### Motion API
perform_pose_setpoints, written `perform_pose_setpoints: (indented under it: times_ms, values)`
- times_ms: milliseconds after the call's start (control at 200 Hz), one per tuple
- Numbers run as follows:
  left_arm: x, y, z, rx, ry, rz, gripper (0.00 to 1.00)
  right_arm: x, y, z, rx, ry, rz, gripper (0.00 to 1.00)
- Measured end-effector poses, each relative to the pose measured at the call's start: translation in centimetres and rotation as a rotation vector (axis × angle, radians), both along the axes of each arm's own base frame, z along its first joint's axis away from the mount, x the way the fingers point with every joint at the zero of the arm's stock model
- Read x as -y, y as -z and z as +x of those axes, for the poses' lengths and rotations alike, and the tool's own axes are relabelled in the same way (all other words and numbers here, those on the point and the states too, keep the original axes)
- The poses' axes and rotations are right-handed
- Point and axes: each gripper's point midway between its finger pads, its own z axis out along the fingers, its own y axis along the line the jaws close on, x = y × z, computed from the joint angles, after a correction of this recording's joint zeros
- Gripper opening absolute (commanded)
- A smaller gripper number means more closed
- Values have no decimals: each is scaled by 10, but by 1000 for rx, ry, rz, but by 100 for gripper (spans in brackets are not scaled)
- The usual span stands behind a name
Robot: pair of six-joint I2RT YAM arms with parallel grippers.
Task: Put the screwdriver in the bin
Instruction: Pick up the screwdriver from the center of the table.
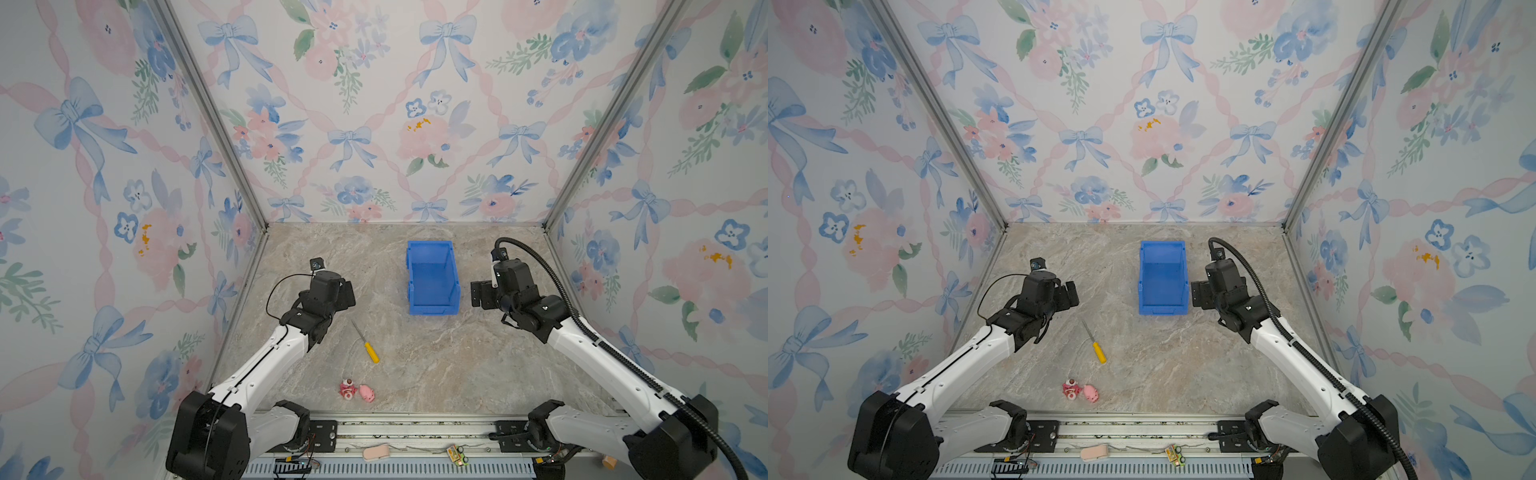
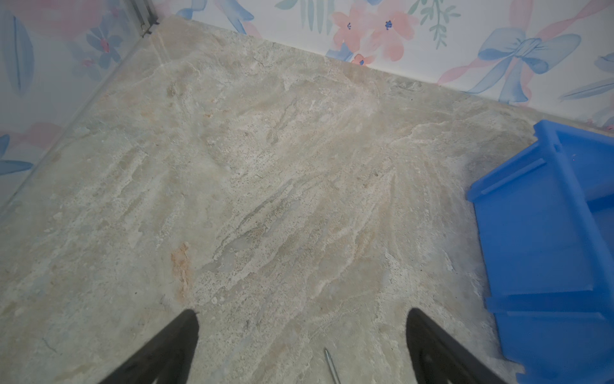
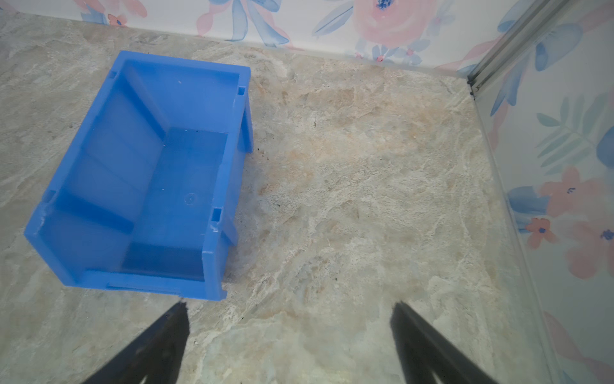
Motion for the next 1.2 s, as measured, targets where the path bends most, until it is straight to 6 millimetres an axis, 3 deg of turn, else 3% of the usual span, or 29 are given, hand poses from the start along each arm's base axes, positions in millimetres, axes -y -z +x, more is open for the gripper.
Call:
perform_pose_setpoints:
  times_ms: [160,390,595,780,1200]
  values:
    - [18,22,-28,-91,40,-62,98,-15,8,-11,-52,-63,30,97]
    - [44,39,-52,-202,69,-153,98,-17,5,-19,-60,-87,44,97]
    - [67,71,-78,-353,75,-163,87,-18,11,-22,-86,-106,27,97]
    - [79,87,-97,-431,66,-146,77,-21,15,-18,-102,-122,9,97]
    - [91,115,-113,-525,32,-82,59,-28,12,-14,-89,-148,23,97]
